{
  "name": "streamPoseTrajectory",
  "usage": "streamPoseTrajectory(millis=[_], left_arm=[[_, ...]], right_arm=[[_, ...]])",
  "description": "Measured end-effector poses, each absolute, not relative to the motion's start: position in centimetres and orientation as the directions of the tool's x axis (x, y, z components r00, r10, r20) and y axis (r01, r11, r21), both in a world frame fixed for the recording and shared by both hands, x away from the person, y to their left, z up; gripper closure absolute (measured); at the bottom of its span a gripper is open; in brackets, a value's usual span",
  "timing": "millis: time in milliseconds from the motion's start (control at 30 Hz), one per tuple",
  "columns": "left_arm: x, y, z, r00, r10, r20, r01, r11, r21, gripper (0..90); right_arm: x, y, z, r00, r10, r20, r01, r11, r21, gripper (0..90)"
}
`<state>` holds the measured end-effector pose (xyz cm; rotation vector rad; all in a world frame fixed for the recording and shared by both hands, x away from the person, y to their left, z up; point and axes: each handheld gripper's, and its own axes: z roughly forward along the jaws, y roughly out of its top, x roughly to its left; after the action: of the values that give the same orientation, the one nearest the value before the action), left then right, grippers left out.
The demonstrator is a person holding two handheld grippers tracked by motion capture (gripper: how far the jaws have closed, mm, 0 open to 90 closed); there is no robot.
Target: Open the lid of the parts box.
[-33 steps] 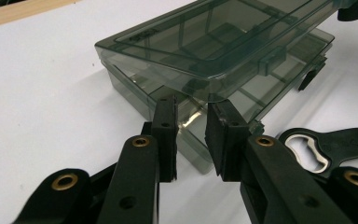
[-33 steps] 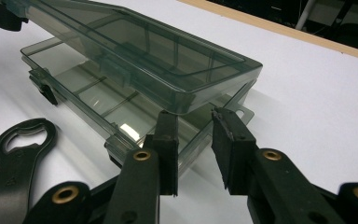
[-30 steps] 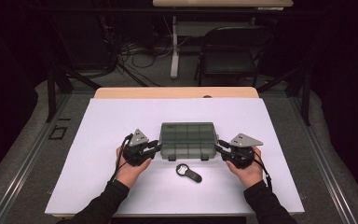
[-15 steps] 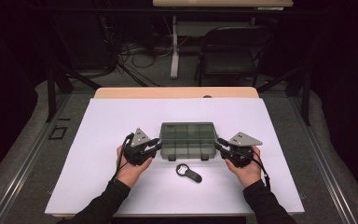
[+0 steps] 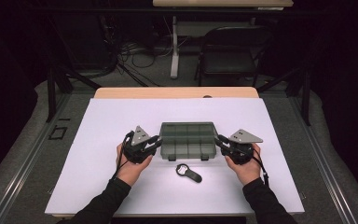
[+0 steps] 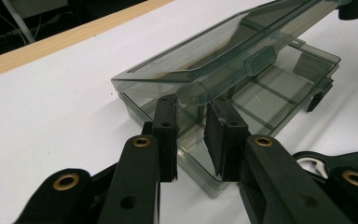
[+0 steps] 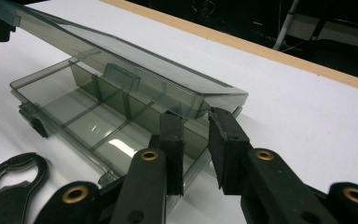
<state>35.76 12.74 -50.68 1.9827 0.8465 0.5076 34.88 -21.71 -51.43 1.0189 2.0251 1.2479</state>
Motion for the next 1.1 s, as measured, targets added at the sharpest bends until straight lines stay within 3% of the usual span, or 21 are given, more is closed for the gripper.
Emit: streamPoseTrajectory(millis=[600, 867, 1100], left_arm=[[38.1, 12.4, -47.8, 0.639, 0.770, 0.004, 0.369, -0.311, 0.876, 74.9], [39.7, 12.2, -47.1, 0.602, 0.797, -0.047, 0.392, -0.243, 0.887, 76.7], [40.6, 12.0, -46.7, 0.586, 0.809, -0.051, 0.406, -0.239, 0.882, 78.6]], right_arm=[[36.8, -21.2, -49.3, -0.514, 0.856, -0.052, 0.316, 0.245, 0.916, 79.3], [38.8, -20.6, -48.9, -0.444, 0.896, 0.002, 0.347, 0.169, 0.923, 79.6], [40.0, -19.9, -48.1, -0.402, 0.916, -0.018, 0.363, 0.178, 0.915, 82.9]])
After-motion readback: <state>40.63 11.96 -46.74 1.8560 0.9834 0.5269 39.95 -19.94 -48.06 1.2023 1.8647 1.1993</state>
